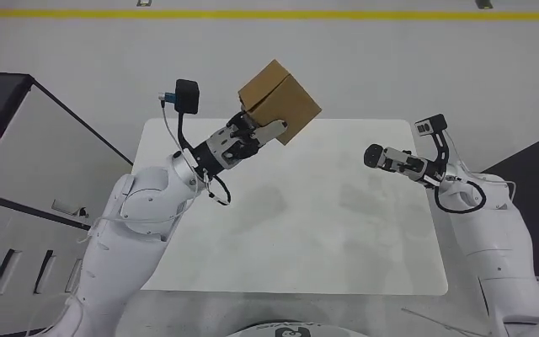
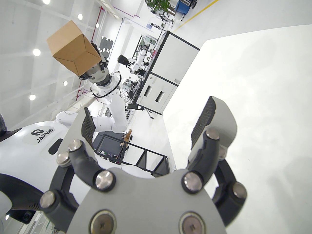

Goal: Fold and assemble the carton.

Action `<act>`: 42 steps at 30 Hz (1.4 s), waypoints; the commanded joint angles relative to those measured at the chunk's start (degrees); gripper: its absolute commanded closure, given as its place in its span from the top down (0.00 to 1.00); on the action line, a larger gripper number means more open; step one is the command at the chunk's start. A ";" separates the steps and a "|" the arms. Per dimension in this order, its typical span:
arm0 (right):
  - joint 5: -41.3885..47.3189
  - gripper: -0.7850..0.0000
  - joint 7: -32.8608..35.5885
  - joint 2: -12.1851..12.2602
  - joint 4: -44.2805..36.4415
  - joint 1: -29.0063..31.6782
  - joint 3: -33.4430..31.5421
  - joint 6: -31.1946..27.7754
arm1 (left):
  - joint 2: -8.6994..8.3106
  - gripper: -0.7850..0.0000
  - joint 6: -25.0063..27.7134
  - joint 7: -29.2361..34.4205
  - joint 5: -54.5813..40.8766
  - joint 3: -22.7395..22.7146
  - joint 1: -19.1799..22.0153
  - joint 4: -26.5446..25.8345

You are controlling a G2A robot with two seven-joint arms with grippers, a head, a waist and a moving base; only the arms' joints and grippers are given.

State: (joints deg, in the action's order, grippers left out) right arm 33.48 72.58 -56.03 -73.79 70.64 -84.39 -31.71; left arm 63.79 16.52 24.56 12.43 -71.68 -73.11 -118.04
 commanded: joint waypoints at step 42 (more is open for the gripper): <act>0.00 1.00 0.00 0.00 0.00 0.00 0.00 0.00 | 2.64 0.00 -14.58 4.20 -65.07 4.53 -4.37 -1.53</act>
State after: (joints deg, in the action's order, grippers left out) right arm 33.48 72.58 -56.03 -73.79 70.64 -84.39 -31.71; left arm 66.41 2.64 28.94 -52.35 -67.03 -77.49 -119.32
